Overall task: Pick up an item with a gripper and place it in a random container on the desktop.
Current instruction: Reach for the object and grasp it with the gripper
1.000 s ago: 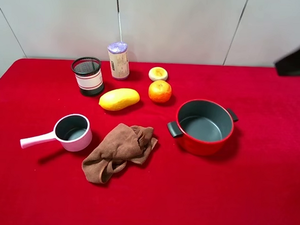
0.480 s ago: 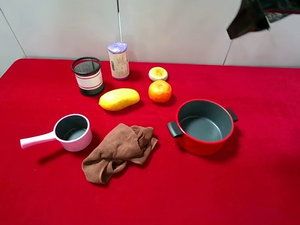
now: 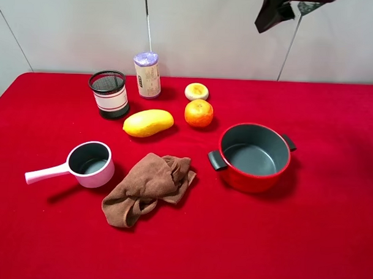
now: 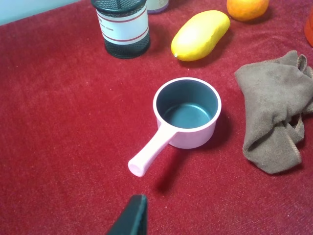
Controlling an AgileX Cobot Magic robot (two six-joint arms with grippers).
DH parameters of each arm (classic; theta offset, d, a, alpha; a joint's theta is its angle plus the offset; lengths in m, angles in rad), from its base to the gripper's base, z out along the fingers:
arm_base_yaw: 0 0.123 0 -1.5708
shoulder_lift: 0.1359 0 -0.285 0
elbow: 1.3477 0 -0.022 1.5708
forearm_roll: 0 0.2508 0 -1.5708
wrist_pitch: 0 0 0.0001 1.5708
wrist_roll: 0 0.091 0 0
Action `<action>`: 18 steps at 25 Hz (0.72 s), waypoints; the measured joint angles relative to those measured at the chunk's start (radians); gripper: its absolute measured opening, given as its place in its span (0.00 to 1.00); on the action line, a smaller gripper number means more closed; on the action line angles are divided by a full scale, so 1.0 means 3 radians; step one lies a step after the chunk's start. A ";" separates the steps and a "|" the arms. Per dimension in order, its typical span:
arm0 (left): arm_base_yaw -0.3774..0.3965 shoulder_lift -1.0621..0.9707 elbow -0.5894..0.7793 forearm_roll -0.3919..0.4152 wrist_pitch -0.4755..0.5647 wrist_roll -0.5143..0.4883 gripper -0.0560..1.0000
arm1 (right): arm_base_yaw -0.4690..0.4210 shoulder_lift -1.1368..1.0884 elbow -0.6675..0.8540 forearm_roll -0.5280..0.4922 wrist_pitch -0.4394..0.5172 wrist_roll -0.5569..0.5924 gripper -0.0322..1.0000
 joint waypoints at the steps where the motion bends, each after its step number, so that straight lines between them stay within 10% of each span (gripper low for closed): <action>1: 0.0000 0.0000 0.0000 0.0000 0.0000 0.0000 0.98 | 0.0000 0.0073 -0.0070 0.0009 0.0000 -0.0011 0.70; 18: 0.0000 0.0000 0.0000 0.0000 0.0000 0.0000 0.98 | 0.0217 0.1377 -0.1511 0.0115 0.0271 -0.0116 0.70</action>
